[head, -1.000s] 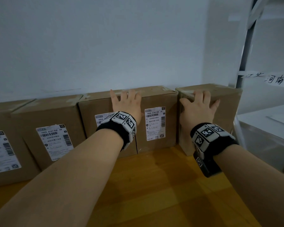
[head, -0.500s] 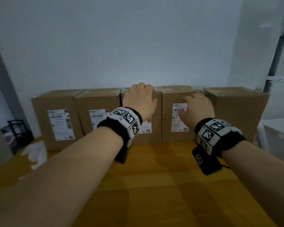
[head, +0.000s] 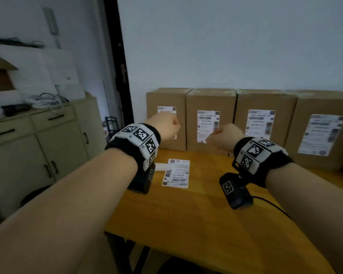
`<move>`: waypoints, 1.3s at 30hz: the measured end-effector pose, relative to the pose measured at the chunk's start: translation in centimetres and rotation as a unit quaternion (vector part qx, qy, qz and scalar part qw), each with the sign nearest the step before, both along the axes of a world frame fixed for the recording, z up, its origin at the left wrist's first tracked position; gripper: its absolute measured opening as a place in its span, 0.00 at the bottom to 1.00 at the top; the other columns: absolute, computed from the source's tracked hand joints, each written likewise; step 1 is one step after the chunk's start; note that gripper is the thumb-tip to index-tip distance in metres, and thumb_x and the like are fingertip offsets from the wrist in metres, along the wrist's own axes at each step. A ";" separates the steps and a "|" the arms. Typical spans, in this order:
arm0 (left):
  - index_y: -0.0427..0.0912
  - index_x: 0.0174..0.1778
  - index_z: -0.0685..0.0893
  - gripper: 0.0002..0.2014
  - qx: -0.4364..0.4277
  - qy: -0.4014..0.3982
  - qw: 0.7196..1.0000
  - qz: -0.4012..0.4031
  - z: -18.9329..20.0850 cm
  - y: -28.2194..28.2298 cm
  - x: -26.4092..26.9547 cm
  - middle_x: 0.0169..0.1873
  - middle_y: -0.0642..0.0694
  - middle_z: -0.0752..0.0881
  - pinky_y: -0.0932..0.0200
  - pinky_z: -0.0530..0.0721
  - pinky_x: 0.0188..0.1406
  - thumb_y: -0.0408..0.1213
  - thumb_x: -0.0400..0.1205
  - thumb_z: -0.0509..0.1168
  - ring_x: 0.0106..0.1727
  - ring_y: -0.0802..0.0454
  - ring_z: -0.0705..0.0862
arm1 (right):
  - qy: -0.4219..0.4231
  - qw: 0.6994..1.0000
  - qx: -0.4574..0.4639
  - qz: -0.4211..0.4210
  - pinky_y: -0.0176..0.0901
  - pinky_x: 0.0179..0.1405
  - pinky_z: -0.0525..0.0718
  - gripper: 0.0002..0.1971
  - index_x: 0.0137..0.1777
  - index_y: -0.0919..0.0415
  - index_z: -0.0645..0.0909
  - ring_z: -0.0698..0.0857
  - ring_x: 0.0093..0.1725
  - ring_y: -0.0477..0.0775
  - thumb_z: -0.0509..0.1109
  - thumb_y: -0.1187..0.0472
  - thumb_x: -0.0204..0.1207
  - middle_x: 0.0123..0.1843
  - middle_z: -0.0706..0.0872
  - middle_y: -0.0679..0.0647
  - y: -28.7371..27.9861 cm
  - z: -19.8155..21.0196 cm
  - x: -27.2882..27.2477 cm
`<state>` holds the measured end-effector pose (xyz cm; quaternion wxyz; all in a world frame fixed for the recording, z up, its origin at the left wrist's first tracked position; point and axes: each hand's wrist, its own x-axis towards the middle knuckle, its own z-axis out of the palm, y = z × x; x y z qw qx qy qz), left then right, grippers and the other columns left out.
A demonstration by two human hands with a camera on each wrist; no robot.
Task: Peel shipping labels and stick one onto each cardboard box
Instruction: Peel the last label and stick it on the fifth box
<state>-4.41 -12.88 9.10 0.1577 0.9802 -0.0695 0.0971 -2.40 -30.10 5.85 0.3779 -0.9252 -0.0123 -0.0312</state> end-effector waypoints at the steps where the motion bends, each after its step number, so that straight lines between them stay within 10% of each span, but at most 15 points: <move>1: 0.39 0.61 0.84 0.16 0.005 0.021 1.000 0.009 -0.6 1.0 0.1 0.63 0.42 0.84 0.56 0.79 0.56 0.40 0.86 0.54 0.58 0.47 0.83 | 0.036 0.998 0.042 0.005 0.51 0.51 0.88 0.14 0.55 0.71 0.84 0.86 0.44 0.59 0.69 0.62 0.76 0.46 0.87 0.63 1.1 -0.4 0.4; 5: 0.37 0.62 0.83 0.17 0.031 0.128 0.991 0.032 -3.5 3.6 1.1 0.60 0.42 0.85 0.53 0.81 0.61 0.42 0.86 0.56 0.58 0.45 0.84 | 0.154 0.983 0.102 0.007 0.55 0.51 0.89 0.11 0.52 0.72 0.82 0.90 0.44 0.62 0.71 0.64 0.76 0.45 0.87 0.64 3.9 -2.5 1.4; 10: 0.35 0.60 0.83 0.15 0.036 0.228 0.973 0.030 -6.7 4.1 3.0 0.55 0.41 0.85 0.62 0.78 0.38 0.40 0.85 0.59 0.52 0.47 0.83 | 0.231 0.966 0.116 -0.005 0.57 0.51 0.88 0.09 0.51 0.74 0.78 0.89 0.46 0.66 0.69 0.67 0.77 0.45 0.84 0.66 5.0 -4.3 2.6; 16: 0.37 0.64 0.82 0.17 0.062 0.284 0.957 0.015 -8.7 3.3 3.9 0.59 0.41 0.86 0.67 0.76 0.33 0.44 0.83 0.62 0.53 0.49 0.84 | 0.309 0.938 0.154 -0.003 0.48 0.30 0.90 0.14 0.58 0.72 0.76 0.90 0.45 0.64 0.72 0.68 0.75 0.56 0.84 0.68 5.5 -5.4 3.1; 23: 0.35 0.64 0.81 0.16 -0.028 0.324 0.946 -0.007 -8.7 3.2 4.5 0.60 0.41 0.86 0.64 0.83 0.43 0.40 0.84 0.61 0.55 0.50 0.85 | 0.305 0.944 0.123 -0.010 0.36 0.24 0.82 0.06 0.40 0.70 0.79 0.83 0.27 0.52 0.74 0.71 0.72 0.45 0.89 0.65 6.1 -5.8 4.3; 29: 0.39 0.68 0.78 0.17 -0.022 0.323 0.945 -0.033 -8.6 2.5 4.3 0.63 0.44 0.84 0.68 0.79 0.37 0.40 0.86 0.59 0.59 0.50 0.84 | 0.282 0.957 0.053 -0.034 0.42 0.39 0.80 0.07 0.41 0.69 0.82 0.81 0.36 0.55 0.78 0.68 0.68 0.51 0.90 0.66 4.5 -6.0 4.6; 32: 0.40 0.69 0.78 0.17 0.008 0.306 0.951 -0.051 -8.5 1.8 4.3 0.62 0.45 0.83 0.64 0.81 0.43 0.39 0.86 0.57 0.59 0.48 0.83 | 0.275 0.959 0.051 -0.042 0.39 0.28 0.77 0.08 0.48 0.70 0.83 0.79 0.29 0.52 0.75 0.67 0.72 0.49 0.90 0.65 3.0 -6.0 4.2; 36: 0.41 0.72 0.74 0.20 -0.015 0.285 0.957 -0.050 -8.2 0.7 4.3 0.62 0.44 0.82 0.68 0.79 0.39 0.40 0.84 0.61 0.52 0.52 0.80 | 0.269 0.956 0.107 -0.051 0.29 0.11 0.71 0.05 0.43 0.69 0.78 0.78 0.11 0.46 0.65 0.68 0.80 0.19 0.85 0.58 0.8 -6.1 4.2; 39: 0.44 0.77 0.67 0.31 -0.090 0.309 0.946 -0.043 -8.0 0.2 4.9 0.60 0.45 0.84 0.57 0.87 0.51 0.40 0.79 0.70 0.53 0.52 0.85 | 0.298 0.924 0.230 -0.066 0.29 0.11 0.72 0.05 0.46 0.71 0.77 0.76 0.14 0.44 0.60 0.70 0.82 0.27 0.85 0.60 -0.5 -6.5 4.2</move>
